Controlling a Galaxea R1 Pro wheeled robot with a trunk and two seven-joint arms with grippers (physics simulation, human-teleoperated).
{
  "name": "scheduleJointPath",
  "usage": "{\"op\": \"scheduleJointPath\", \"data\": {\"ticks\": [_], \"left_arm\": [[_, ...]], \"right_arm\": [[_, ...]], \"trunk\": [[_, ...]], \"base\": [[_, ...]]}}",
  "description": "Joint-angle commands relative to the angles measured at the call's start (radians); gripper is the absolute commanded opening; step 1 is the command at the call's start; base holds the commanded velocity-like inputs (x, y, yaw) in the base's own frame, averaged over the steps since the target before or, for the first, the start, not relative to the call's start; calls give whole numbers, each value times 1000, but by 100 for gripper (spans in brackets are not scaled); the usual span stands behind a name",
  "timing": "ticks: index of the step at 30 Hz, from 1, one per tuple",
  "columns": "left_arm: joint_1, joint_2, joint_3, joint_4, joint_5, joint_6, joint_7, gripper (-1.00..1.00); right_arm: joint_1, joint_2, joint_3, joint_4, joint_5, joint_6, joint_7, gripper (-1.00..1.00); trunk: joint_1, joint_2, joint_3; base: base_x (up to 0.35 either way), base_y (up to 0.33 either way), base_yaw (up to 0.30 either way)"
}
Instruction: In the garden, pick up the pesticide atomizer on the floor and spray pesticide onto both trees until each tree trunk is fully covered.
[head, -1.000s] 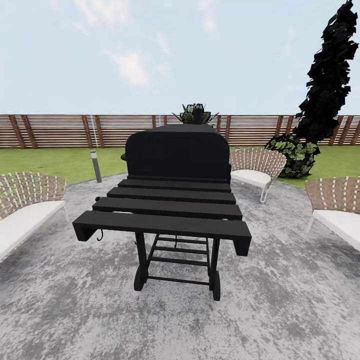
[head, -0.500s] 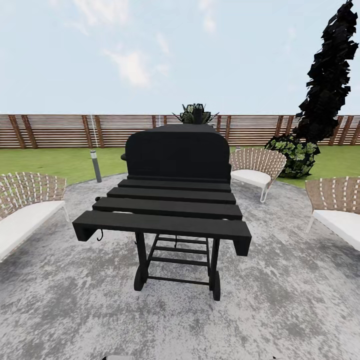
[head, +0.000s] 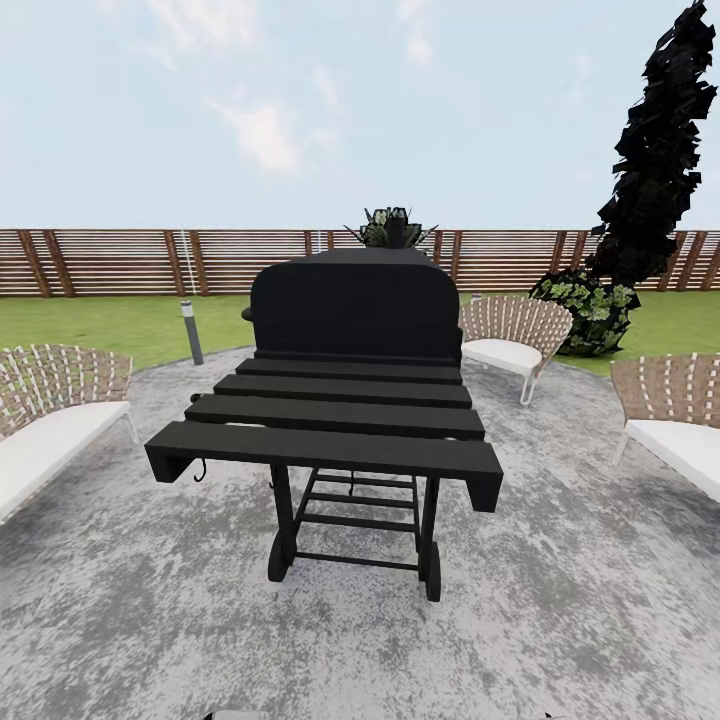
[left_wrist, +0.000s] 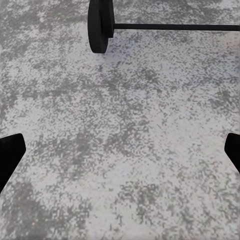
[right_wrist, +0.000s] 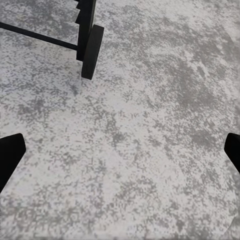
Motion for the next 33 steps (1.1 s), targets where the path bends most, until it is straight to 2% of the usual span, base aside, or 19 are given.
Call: {"op": "scheduleJointPath", "data": {"ticks": [1, 7, 16, 33], "left_arm": [[-1, -1, 5, 1, -11, -3, 6, 100], [-1, -1, 5, 1, -10, -3, 6, 100], [-1, -1, 5, 2, -11, -3, 5, 100], [-1, -1, 5, 2, -11, -3, 5, 100]], "right_arm": [[-1, -1, 8, 0, 1, 0, -9, 100], [-1, 5, 9, 0, 0, 0, -8, 100], [-1, 7, 9, 0, 0, 0, -8, 100], [-1, 7, 9, 0, 0, 0, -8, 100]], "trunk": [[0, -1, -1], [0, -1, -1], [0, -1, -1], [0, -1, -1]], "base": [[0, 0, 0], [0, 0, -45], [-26, -3, -253], [-276, -113, -41]]}}
